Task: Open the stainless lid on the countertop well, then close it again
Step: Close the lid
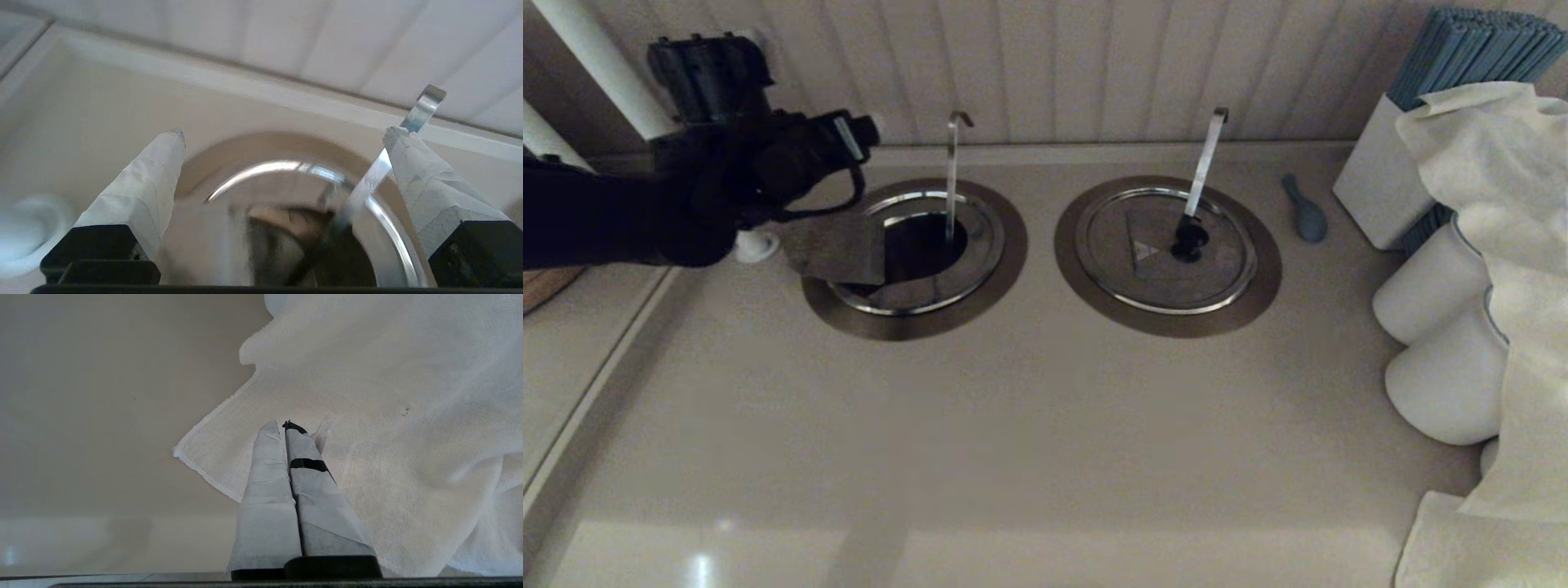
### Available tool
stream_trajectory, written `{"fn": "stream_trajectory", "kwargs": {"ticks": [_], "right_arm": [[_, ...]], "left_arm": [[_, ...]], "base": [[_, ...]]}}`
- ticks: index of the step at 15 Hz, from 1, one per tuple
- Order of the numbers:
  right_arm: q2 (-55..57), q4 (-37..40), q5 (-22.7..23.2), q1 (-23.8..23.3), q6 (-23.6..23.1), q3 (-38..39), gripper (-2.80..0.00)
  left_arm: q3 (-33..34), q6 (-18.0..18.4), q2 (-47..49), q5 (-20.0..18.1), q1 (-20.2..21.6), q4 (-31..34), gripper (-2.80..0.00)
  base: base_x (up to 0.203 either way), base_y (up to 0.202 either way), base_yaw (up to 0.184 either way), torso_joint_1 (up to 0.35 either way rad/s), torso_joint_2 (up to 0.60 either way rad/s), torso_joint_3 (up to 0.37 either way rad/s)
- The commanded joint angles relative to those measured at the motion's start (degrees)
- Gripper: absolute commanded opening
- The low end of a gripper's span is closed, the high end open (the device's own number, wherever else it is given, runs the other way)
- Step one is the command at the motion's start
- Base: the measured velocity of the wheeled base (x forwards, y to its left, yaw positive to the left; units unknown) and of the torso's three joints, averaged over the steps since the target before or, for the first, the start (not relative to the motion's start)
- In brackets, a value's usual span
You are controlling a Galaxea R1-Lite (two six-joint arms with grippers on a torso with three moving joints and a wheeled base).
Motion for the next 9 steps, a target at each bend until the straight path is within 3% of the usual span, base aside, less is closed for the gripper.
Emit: {"fn": "stream_trajectory", "kwargs": {"ticks": [1,2,5,7,8,9], "right_arm": [[0.1,0.0,0.0,0.0,0.0,0.0,-2.80],[0.0,0.0,0.0,0.0,0.0,0.0,-2.80],[0.0,0.0,0.0,0.0,0.0,0.0,-2.80],[0.0,0.0,0.0,0.0,0.0,0.0,-2.80],[0.0,0.0,0.0,0.0,0.0,0.0,-2.80],[0.0,0.0,0.0,0.0,0.0,0.0,-2.80]], "left_arm": [[2.1,-1.9,-7.9,-4.3,4.7,5.7,0.00],[2.4,-3.9,-10.4,-7.8,7.5,12.2,0.00],[0.9,-19.7,-11.4,-11.0,9.8,22.0,0.00],[-4.9,-24.5,-9.7,-11.1,10.0,35.8,0.00],[-7.1,-28.4,-8.9,-11.6,10.0,40.1,0.00],[-7.4,-29.2,-7.9,-12.0,10.0,40.7,0.00]], "base": [[0.000,0.000,0.000,0.000,0.00,0.000],[0.000,0.000,0.000,0.000,0.00,0.000],[0.000,0.000,0.000,0.000,0.00,0.000],[0.000,0.000,0.000,0.000,0.00,0.000],[0.000,0.000,0.000,0.000,0.00,0.000],[0.000,0.000,0.000,0.000,0.00,0.000]]}}
